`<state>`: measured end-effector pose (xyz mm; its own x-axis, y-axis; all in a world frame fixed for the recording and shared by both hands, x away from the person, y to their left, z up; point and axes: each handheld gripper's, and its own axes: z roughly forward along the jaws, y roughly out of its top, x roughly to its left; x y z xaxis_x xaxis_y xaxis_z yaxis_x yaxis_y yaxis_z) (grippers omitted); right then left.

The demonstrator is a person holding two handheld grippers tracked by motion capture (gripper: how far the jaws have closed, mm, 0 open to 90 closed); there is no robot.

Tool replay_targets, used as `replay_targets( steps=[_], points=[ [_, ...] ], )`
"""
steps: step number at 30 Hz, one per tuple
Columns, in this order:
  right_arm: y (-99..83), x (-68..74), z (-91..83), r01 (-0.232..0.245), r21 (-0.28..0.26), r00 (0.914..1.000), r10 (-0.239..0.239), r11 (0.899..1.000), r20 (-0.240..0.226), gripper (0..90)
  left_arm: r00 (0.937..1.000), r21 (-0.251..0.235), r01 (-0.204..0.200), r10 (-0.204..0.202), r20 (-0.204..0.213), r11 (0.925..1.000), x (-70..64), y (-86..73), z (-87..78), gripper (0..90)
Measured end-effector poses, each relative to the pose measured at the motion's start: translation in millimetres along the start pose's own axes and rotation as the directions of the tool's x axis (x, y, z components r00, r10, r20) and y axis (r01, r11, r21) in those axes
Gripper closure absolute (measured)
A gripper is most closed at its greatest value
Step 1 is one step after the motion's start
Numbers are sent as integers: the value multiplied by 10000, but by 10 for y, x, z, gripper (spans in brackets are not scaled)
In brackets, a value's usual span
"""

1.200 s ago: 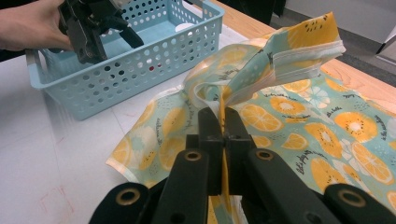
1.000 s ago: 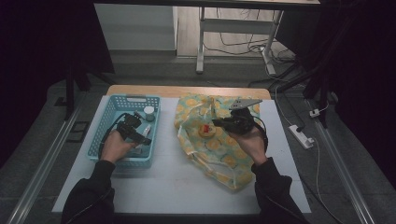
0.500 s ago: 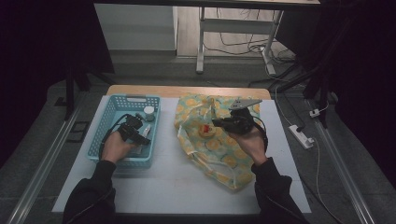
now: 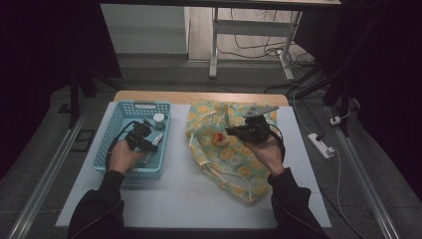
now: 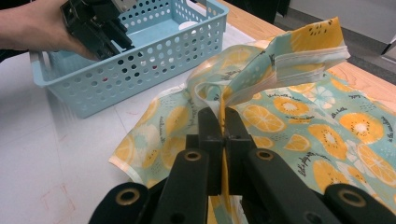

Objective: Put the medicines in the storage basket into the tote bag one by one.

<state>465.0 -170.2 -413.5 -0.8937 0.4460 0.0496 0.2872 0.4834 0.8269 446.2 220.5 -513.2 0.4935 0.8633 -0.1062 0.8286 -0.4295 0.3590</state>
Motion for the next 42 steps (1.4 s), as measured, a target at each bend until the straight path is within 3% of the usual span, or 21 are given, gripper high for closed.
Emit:
replay_targets(
  steps=[4,10,19,31,40,42],
  points=[
    [0,3,4,0,-4,10000,0,10000,-5,896,9999,114,117,-117,-61,9999,-7,20,2,691],
    [2,0,-3,8,-14,10000,-8,10000,14,896,9976,291,680,-683,108,9973,3,47,-2,704],
    [4,-6,-17,-10,-66,10000,10,10000,22,896,9944,535,1013,-1028,250,9934,15,86,-12,710],
    [13,-1,-33,36,-147,10000,-35,9999,46,896,9960,-228,898,-898,-10,9957,47,65,-179,712],
    [20,6,-46,42,-207,10000,-41,9998,67,896,9975,-984,672,-688,-129,9929,58,20,-374,712],
    [20,6,-48,43,-210,10000,-42,9998,76,896,9971,-1238,758,-755,72,9894,69,-1,-411,712]
  ],
)
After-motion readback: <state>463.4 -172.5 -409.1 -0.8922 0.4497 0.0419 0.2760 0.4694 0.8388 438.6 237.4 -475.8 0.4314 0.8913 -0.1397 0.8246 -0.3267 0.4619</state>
